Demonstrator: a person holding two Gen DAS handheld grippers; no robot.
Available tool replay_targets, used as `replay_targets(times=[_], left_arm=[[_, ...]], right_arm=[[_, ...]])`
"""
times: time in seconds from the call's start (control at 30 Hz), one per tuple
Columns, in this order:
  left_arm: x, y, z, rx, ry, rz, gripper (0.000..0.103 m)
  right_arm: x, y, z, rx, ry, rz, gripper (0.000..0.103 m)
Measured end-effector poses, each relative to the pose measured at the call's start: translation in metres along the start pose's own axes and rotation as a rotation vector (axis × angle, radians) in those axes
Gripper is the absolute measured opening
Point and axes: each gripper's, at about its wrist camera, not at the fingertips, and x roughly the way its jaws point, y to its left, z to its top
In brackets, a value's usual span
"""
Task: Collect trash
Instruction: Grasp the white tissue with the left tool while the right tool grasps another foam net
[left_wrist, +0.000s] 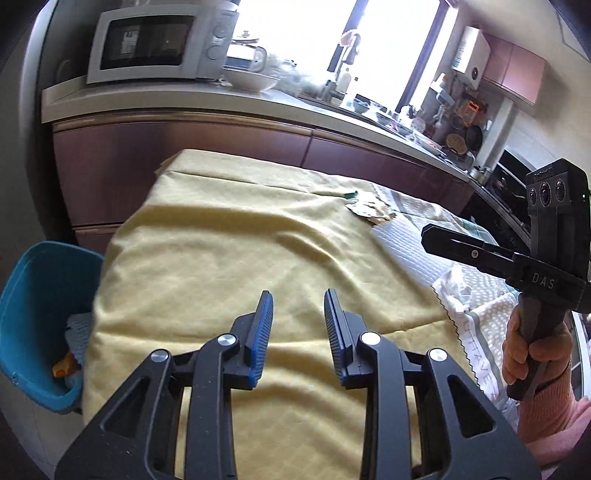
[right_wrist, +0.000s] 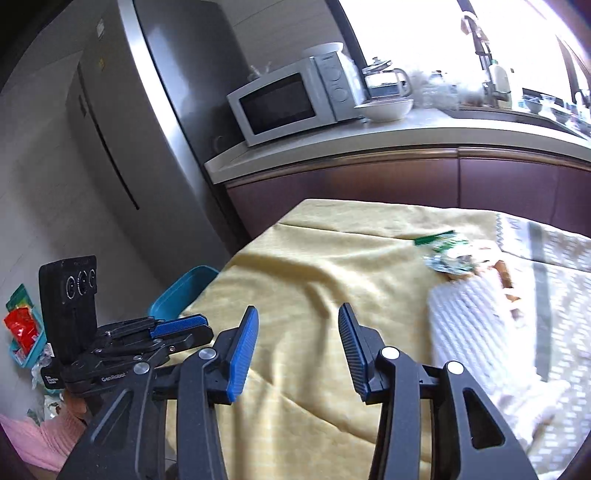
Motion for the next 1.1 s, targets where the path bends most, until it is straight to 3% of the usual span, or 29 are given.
replay_targets(times=[0.2, 0.4, 0.73, 0.8, 0.83, 0.87, 0.93, 1.1], left_arm=[[0.042, -0.056, 0.001, 0.086, 0.068, -0.073, 0.031], [0.072, -0.089, 0.008, 0.114, 0.111, -0.11, 0.031], [0.083, -0.115, 0.007, 0.174, 0.148, -0.143, 0.034], [0.087, -0.122, 0.006, 0.19, 0.159, -0.15, 0.034], [0.088, -0.126, 0.005, 0.198, 0.165, -0.154, 0.035], [0.09, -0.129, 0.004, 0.206, 0.17, -0.157, 0.035], [0.094, -0.136, 0.002, 0.221, 0.179, -0.166, 0.035], [0.099, -0.153, -0.001, 0.255, 0.202, -0.199, 0.036]], right_arm=[[-0.035, -0.064, -0.016, 0.102, -0.04, -0.128, 0.046], [-0.04, -0.104, -0.022, 0.167, -0.046, -0.199, 0.046], [-0.005, -0.142, -0.019, 0.218, 0.046, -0.148, 0.048], [0.001, -0.144, -0.019, 0.224, 0.063, -0.12, 0.045], [0.003, -0.144, -0.02, 0.225, 0.066, -0.105, 0.039], [0.004, -0.144, -0.019, 0.226, 0.069, -0.096, 0.026], [0.001, -0.144, -0.02, 0.226, 0.06, -0.085, 0.016], [-0.023, -0.149, -0.021, 0.248, -0.007, -0.045, 0.011]])
